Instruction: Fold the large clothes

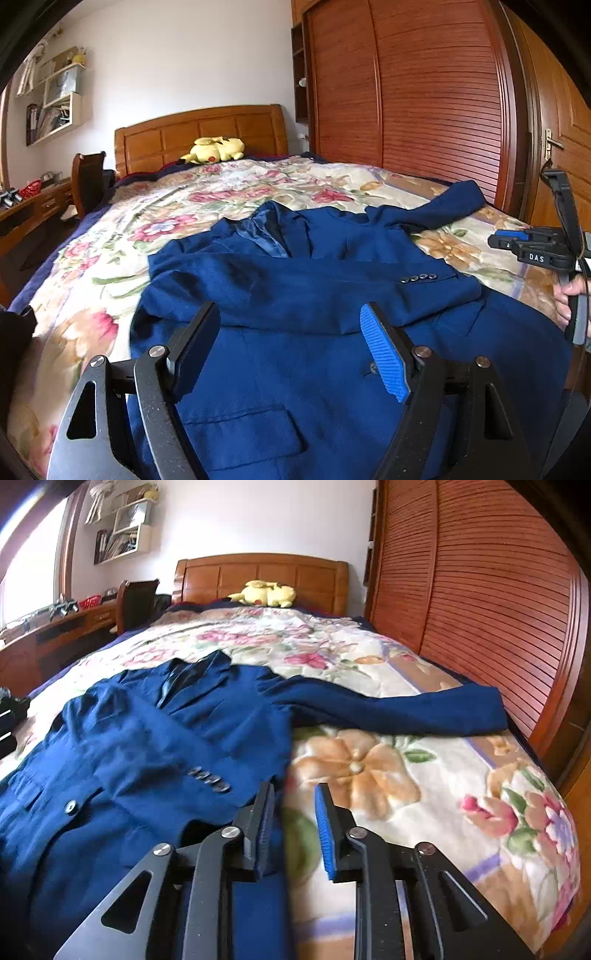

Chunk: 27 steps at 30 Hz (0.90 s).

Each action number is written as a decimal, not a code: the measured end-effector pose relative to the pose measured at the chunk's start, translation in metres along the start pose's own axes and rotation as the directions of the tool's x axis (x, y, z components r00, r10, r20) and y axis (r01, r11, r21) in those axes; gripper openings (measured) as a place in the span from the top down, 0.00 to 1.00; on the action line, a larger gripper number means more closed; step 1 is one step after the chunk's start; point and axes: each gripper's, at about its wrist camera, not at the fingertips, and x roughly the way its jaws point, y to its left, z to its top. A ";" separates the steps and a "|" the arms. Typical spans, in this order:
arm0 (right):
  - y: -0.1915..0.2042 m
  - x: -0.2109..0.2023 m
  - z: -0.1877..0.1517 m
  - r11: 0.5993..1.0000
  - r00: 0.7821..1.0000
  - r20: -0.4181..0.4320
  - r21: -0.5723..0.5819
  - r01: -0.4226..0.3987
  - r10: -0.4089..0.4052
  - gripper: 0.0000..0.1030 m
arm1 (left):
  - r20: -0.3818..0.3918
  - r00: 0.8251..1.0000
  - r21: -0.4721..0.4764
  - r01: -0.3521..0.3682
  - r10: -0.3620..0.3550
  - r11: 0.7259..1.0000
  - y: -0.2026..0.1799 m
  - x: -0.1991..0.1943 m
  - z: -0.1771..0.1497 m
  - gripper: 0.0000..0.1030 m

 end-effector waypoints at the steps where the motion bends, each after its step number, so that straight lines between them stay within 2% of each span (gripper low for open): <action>1: -0.007 0.003 0.001 1.000 1.000 0.002 0.010 0.002 -0.002 0.62 | -0.012 1.000 -0.009 0.012 -0.012 1.000 0.000 0.005 0.002 0.23; 3: -0.016 0.011 0.005 1.000 1.000 0.006 0.013 0.012 -0.012 0.46 | -0.034 0.999 -0.015 0.017 -0.018 1.000 -0.001 0.015 0.006 0.23; 6: -0.029 0.025 0.013 1.000 1.000 -0.004 -0.018 0.026 -0.026 0.39 | -0.049 0.999 0.007 0.003 -0.003 1.000 -0.008 0.031 0.015 0.23; 16: -0.092 0.086 0.038 0.994 0.994 -0.043 -0.029 0.104 -0.105 0.39 | -0.083 0.996 0.019 0.043 -0.042 0.999 -0.027 0.080 0.040 0.23; 22: -0.135 0.120 0.053 0.983 0.982 -0.041 0.017 0.183 -0.182 0.39 | -0.093 0.995 0.053 0.053 -0.048 0.997 -0.040 0.104 0.043 0.23; 27: -0.163 0.151 0.062 0.968 0.968 -0.061 0.058 0.245 -0.242 0.39 | -0.109 0.993 0.040 0.045 -0.040 0.998 -0.040 0.114 0.036 0.23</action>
